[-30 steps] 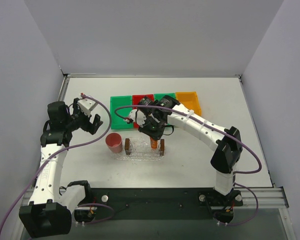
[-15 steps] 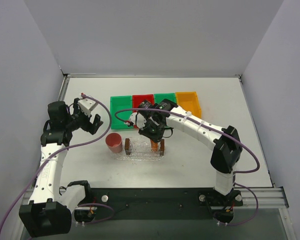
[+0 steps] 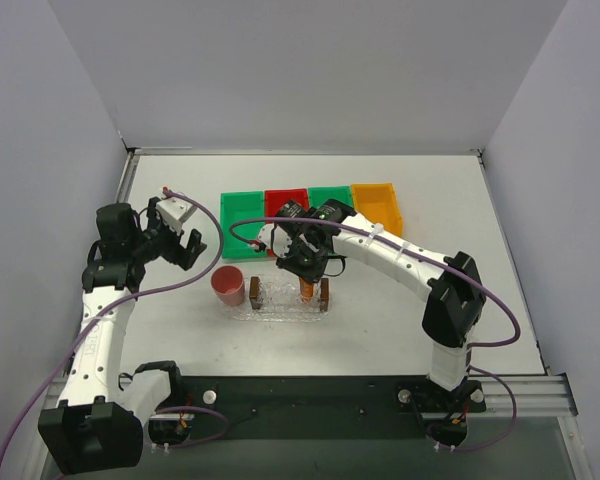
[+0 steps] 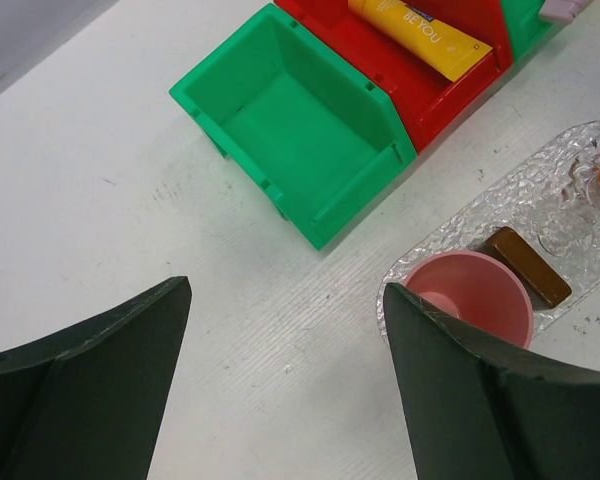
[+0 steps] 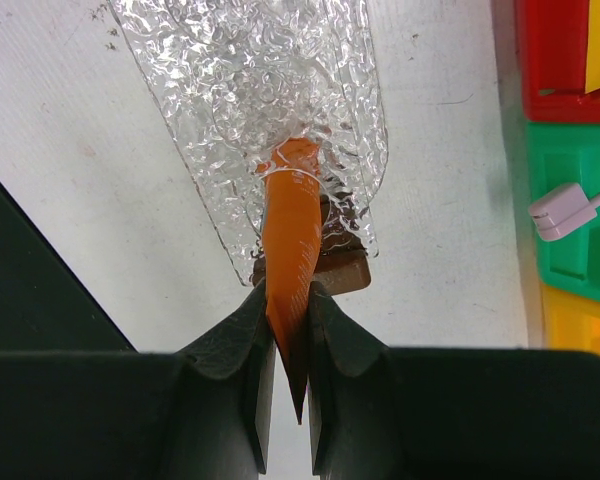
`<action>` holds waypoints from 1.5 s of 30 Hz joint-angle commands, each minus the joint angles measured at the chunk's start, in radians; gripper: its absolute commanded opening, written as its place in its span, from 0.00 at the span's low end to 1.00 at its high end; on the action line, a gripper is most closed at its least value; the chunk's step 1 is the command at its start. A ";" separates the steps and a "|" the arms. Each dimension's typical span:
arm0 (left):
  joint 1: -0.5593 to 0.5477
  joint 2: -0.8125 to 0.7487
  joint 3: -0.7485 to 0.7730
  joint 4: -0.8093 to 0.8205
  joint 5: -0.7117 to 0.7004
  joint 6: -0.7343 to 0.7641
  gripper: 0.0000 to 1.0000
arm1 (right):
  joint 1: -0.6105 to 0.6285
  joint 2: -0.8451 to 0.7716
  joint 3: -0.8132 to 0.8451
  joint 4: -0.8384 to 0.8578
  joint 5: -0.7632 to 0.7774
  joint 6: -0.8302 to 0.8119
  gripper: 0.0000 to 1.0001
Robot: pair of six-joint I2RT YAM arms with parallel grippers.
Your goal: Prepare toiletry sets of a toothbrush and toothpaste on the tray
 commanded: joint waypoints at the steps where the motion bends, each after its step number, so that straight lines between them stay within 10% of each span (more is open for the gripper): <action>1: 0.008 -0.003 0.002 0.005 0.032 0.015 0.89 | 0.010 -0.035 -0.018 -0.007 0.028 -0.008 0.08; 24: 0.011 0.000 0.003 0.000 0.024 0.017 0.89 | 0.017 -0.093 0.067 -0.050 0.092 0.003 0.53; 45: 0.047 -0.033 -0.018 0.109 -0.022 -0.100 0.89 | -0.207 0.157 0.581 0.027 0.024 0.191 0.59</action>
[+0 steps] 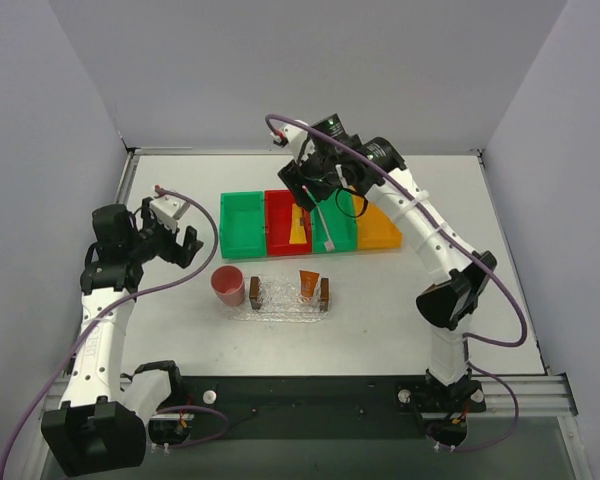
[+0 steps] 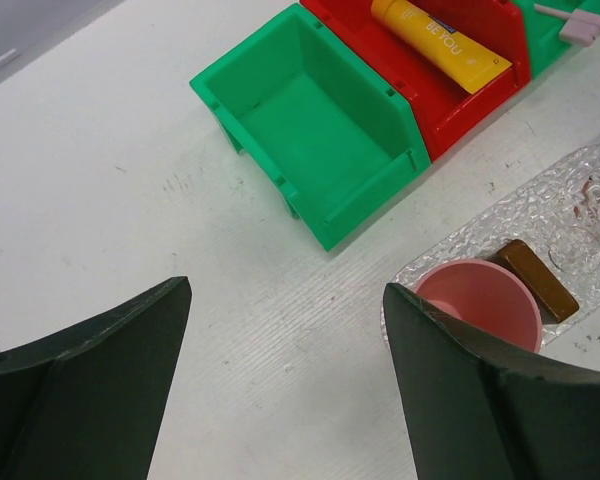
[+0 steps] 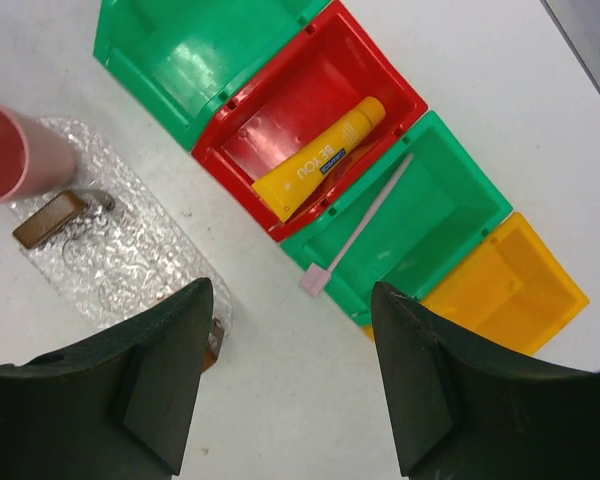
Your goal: Prepare toiletry sets of a toothbrush and toothpaste on the tray
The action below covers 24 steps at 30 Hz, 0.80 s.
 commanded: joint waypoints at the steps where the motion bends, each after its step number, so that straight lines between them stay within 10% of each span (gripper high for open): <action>1: 0.023 -0.031 -0.007 0.092 -0.023 -0.068 0.89 | -0.010 0.121 0.056 0.035 0.010 0.065 0.59; 24: 0.076 -0.052 -0.039 0.135 -0.091 -0.077 0.89 | -0.026 0.429 0.050 0.245 0.086 0.180 0.54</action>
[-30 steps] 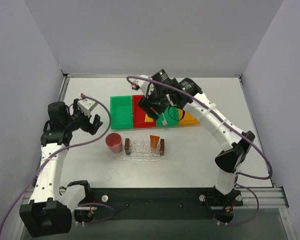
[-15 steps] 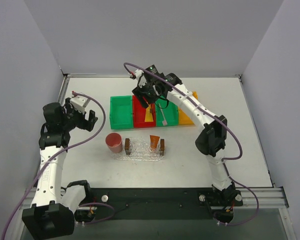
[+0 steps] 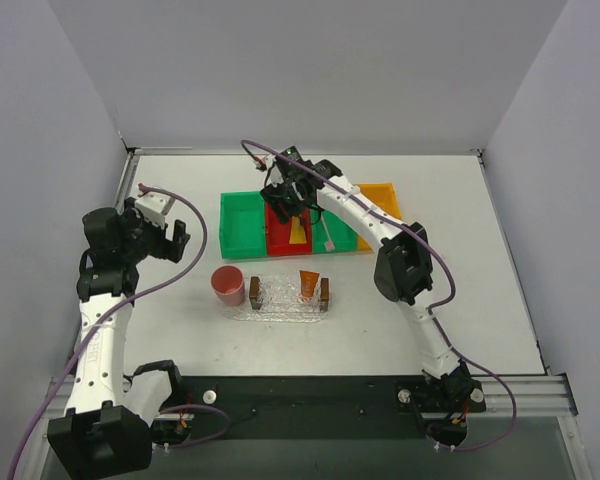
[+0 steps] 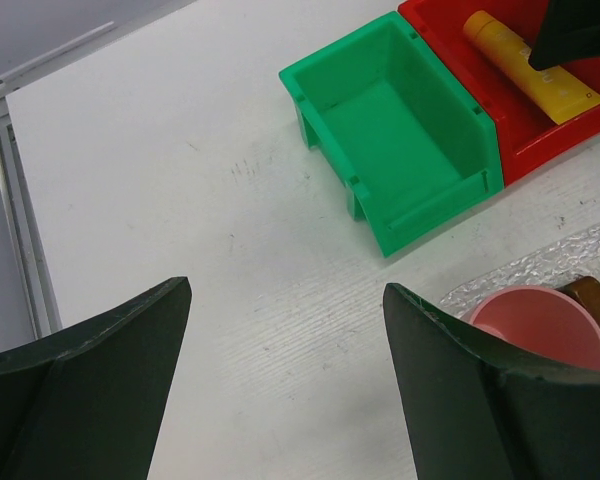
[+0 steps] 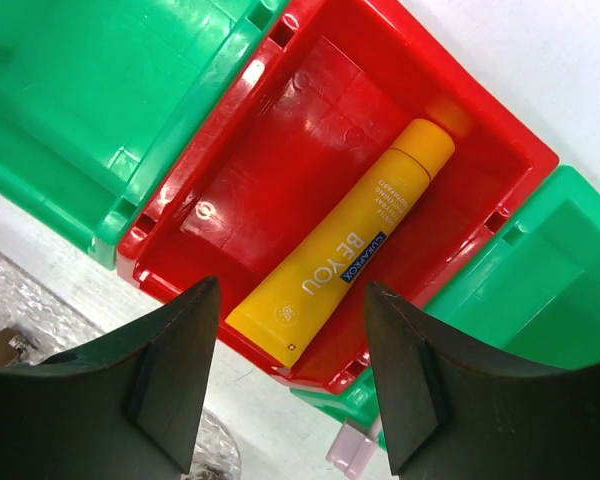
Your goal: Prepare toiletry sets of a toothbrush and toothpaste on the tray
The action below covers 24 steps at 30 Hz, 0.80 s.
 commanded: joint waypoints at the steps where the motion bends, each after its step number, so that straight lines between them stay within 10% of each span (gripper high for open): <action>1: 0.013 -0.011 -0.001 0.042 0.018 0.011 0.89 | -0.005 0.006 0.008 0.018 0.052 0.030 0.54; 24: 0.022 -0.003 -0.001 0.024 0.042 0.057 0.89 | 0.039 0.087 -0.053 0.029 0.233 0.056 0.52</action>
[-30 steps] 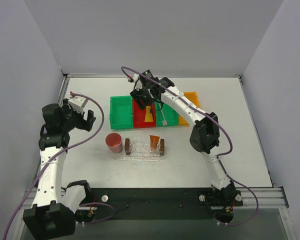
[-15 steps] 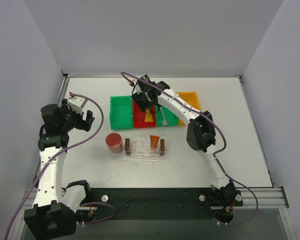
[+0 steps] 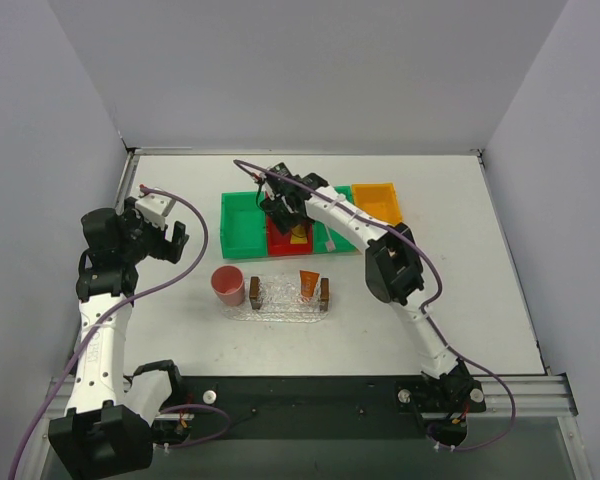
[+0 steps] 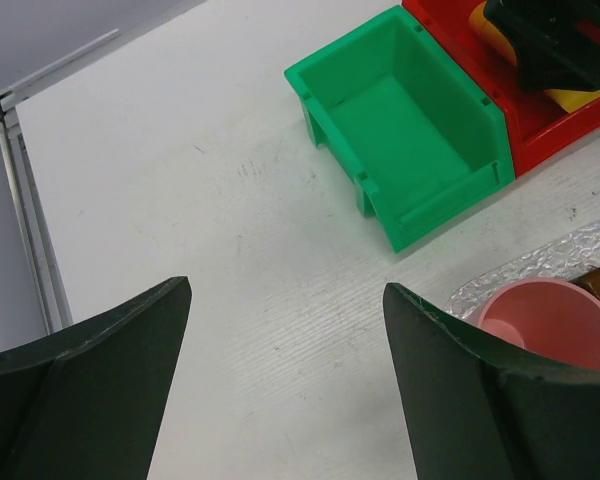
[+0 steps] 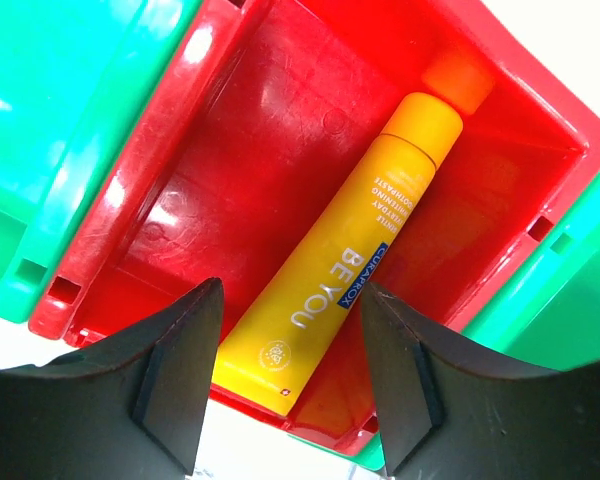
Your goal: Prepare toiletry sets of a toothbrush and toothpaste on the tray
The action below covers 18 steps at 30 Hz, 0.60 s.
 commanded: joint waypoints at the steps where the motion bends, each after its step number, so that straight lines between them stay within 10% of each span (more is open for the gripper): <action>1: 0.012 -0.002 -0.001 0.024 0.032 0.016 0.89 | 0.010 0.017 -0.007 -0.013 0.065 0.027 0.52; 18: 0.025 0.006 -0.018 0.041 0.051 0.022 0.89 | 0.050 0.075 0.022 -0.031 0.194 0.061 0.50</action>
